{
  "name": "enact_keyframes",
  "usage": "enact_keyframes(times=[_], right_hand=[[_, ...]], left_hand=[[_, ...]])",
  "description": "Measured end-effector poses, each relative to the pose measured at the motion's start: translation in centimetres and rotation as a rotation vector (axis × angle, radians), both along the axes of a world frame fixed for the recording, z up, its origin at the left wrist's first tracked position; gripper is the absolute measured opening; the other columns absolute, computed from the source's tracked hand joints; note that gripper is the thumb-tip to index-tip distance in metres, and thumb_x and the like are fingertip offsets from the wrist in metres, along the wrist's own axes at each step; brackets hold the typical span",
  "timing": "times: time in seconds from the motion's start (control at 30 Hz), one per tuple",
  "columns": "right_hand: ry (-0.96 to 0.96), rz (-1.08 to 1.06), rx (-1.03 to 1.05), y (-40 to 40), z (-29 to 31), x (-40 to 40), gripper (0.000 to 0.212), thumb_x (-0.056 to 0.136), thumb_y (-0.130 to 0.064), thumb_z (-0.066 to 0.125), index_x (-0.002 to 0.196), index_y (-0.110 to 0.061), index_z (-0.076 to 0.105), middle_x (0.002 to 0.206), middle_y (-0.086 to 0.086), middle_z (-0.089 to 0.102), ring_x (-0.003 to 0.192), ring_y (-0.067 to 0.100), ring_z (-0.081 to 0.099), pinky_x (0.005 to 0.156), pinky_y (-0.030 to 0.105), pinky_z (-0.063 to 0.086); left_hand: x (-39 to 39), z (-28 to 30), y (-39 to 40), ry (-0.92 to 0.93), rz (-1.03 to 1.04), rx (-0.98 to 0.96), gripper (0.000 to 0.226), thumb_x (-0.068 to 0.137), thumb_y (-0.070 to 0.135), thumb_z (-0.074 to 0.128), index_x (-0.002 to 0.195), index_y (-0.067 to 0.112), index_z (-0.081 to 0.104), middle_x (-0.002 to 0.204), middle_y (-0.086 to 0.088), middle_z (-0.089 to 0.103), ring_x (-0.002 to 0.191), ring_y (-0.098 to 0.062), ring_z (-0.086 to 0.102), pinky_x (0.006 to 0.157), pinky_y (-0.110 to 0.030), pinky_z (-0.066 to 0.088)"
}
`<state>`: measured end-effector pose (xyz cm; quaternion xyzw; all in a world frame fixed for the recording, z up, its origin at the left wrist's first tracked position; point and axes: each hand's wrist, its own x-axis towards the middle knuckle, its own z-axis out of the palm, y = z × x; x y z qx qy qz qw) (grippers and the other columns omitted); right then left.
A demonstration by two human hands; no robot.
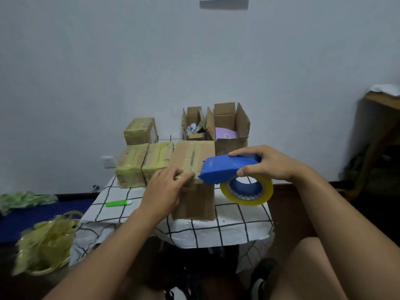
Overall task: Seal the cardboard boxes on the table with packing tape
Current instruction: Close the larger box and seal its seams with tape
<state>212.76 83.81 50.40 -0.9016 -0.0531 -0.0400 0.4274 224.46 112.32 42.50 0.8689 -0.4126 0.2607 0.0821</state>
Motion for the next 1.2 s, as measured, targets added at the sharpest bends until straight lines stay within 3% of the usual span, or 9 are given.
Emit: enact_keyframes(times=[0.07, 0.17, 0.33, 0.5, 0.73, 0.8, 0.97, 1.07, 1.2], right_hand=[[-0.017, 0.001, -0.012, 0.2, -0.2, 0.0, 0.039, 0.087, -0.024, 0.076, 0.121, -0.040, 0.065, 0.112, -0.017, 0.063, 0.092, -0.001, 0.063, 0.076, 0.014, 0.048], [-0.023, 0.003, -0.014, 0.3, -0.3, -0.1, 0.041, 0.082, -0.032, 0.080, 0.118, -0.043, 0.064, 0.114, -0.015, 0.061, 0.093, 0.002, 0.063, 0.077, 0.017, 0.047], [-0.027, -0.011, -0.023, 0.4, -1.1, -0.4, 0.050, 0.072, -0.047, 0.074, 0.120, -0.047, 0.060, 0.116, -0.017, 0.058, 0.093, 0.003, 0.062, 0.077, 0.016, 0.048], [-0.047, -0.024, 0.033, -1.5, -2.4, -1.9, 0.047, 0.075, -0.045, 0.073, 0.121, -0.047, 0.062, 0.113, -0.024, 0.060, 0.099, 0.002, 0.062, 0.079, 0.016, 0.049], [-0.028, -0.072, 0.043, -4.0, -3.0, -3.8, 0.048, 0.078, -0.035, 0.080, 0.121, -0.046, 0.064, 0.114, -0.019, 0.062, 0.093, 0.000, 0.064, 0.077, 0.015, 0.051], [-0.014, -0.067, 0.062, -3.9, -3.1, -3.7, 0.046, 0.084, -0.025, 0.080, 0.124, -0.041, 0.064, 0.112, -0.018, 0.062, 0.090, 0.000, 0.066, 0.078, 0.017, 0.053], [-0.001, -0.066, 0.082, -4.0, -3.9, -3.6, 0.047, 0.083, -0.026, 0.080, 0.123, -0.044, 0.064, 0.117, -0.017, 0.062, 0.095, 0.001, 0.063, 0.078, 0.018, 0.052], [0.017, -0.054, 0.085, -3.8, -4.6, -3.0, 0.048, 0.081, -0.031, 0.079, 0.123, -0.046, 0.064, 0.120, -0.018, 0.060, 0.097, -0.001, 0.062, 0.078, 0.014, 0.051], [0.043, -0.054, 0.069, -3.5, -5.4, -2.4, 0.045, 0.088, -0.021, 0.076, 0.127, -0.038, 0.063, 0.117, -0.014, 0.059, 0.093, -0.004, 0.061, 0.076, 0.012, 0.049]], left_hand=[[-0.6, 0.0, -0.5, 0.007, 0.037, 0.028, 0.057, 0.084, 0.025, 0.071, 0.136, 0.033, 0.050, 0.125, -0.007, 0.056, 0.113, -0.028, 0.053, 0.095, -0.041, 0.044], [-1.5, -0.1, -1.6, -0.002, -0.010, 0.020, 0.054, 0.087, 0.038, 0.066, 0.137, 0.022, 0.052, 0.141, -0.005, 0.051, 0.129, -0.026, 0.047, 0.108, -0.041, 0.038], [-1.8, -0.3, -2.8, 0.069, -0.010, -0.121, 0.046, 0.081, 0.030, 0.078, 0.122, 0.019, 0.063, 0.112, 0.002, 0.068, 0.099, -0.022, 0.065, 0.082, -0.036, 0.051], [-1.8, -0.3, -3.2, 0.018, 0.026, -0.118, 0.031, 0.080, 0.032, 0.078, 0.106, 0.021, 0.065, 0.099, 0.003, 0.067, 0.086, -0.021, 0.062, 0.069, -0.032, 0.047], [-2.1, -0.8, -3.4, 0.008, 0.031, -0.028, 0.048, 0.084, 0.030, 0.074, 0.130, 0.032, 0.060, 0.104, -0.003, 0.063, 0.087, -0.024, 0.059, 0.066, -0.034, 0.048], [-2.2, -0.6, -3.5, 0.028, 0.039, -0.012, 0.049, 0.083, 0.030, 0.075, 0.130, 0.034, 0.060, 0.104, -0.004, 0.063, 0.088, -0.024, 0.060, 0.065, -0.034, 0.049], [-2.5, -0.4, -3.6, -0.029, 0.041, 0.053, 0.063, 0.074, 0.024, 0.081, 0.131, 0.037, 0.058, 0.101, -0.005, 0.062, 0.084, -0.025, 0.061, 0.061, -0.034, 0.048], [-2.8, -0.1, -3.5, -0.017, 0.058, 0.116, 0.076, 0.080, 0.022, 0.075, 0.143, 0.047, 0.041, 0.113, -0.007, 0.060, 0.096, -0.026, 0.059, 0.072, -0.035, 0.049], [-2.9, 0.1, -3.8, 0.076, 0.102, 0.136, 0.061, 0.102, 0.029, 0.045, 0.150, 0.052, 0.017, 0.135, -0.005, 0.044, 0.121, -0.023, 0.042, 0.093, -0.034, 0.039]])
